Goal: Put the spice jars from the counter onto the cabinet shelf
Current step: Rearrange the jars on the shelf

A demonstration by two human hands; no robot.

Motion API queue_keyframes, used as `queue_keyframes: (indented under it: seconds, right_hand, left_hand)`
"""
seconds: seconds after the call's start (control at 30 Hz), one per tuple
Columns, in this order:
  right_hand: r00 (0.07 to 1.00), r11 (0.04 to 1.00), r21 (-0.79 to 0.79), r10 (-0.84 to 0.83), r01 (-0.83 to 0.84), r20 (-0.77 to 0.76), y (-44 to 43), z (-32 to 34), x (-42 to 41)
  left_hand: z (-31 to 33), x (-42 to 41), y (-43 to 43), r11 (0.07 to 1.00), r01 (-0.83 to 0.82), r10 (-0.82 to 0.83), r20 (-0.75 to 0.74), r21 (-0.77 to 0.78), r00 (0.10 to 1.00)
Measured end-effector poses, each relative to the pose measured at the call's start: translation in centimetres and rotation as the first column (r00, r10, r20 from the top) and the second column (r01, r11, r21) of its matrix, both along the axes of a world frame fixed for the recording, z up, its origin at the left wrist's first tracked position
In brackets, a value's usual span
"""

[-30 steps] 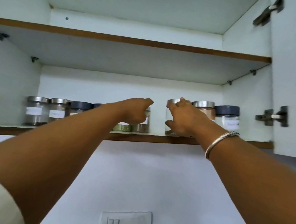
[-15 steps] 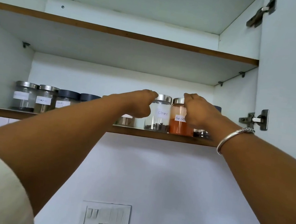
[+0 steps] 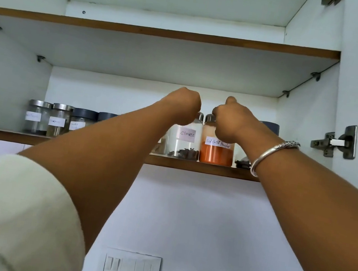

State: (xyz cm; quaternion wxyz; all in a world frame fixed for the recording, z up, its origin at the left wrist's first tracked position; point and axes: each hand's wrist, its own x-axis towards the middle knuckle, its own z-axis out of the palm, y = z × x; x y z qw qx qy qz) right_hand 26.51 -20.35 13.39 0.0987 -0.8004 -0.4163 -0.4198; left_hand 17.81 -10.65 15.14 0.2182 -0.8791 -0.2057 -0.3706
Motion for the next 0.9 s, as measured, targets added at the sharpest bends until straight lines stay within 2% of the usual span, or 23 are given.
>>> queue_keyframes:
  seconds: [0.17, 0.23, 0.43, 0.63, 0.9]
  right_hand:
    - [0.999, 0.993, -0.113, -0.030, 0.032, 0.021, 2.3, 1.4, 1.4]
    - [0.999, 0.991, -0.127, -0.038, 0.038, 0.003, 3.2, 1.7, 2.2]
    - [0.995, 0.984, -0.162, -0.080, 0.069, -0.065, 6.1, 2.5, 4.6]
    - [0.993, 0.985, -0.142, -0.105, 0.097, -0.056, 8.5, 2.5, 6.8]
    - [0.991, 0.973, -0.209, -0.110, 0.094, -0.069, 11.7, 2.2, 9.7]
  left_hand:
    - [1.2, 0.5, 1.9, 1.000, 0.005, -0.005, -0.060, 0.000, 0.998]
    - [1.2, 1.4, 2.8, 0.999, -0.021, 0.024, -0.106, 0.032, 0.994]
    - [1.0, 4.1, 6.3, 1.000, -0.003, 0.000, -0.098, -0.029, 0.995]
    - [0.9, 6.3, 9.4, 0.995, 0.061, -0.067, -0.085, -0.080, 0.994]
    - [0.8, 8.9, 12.5, 0.997, 0.019, -0.031, -0.156, -0.078, 0.987]
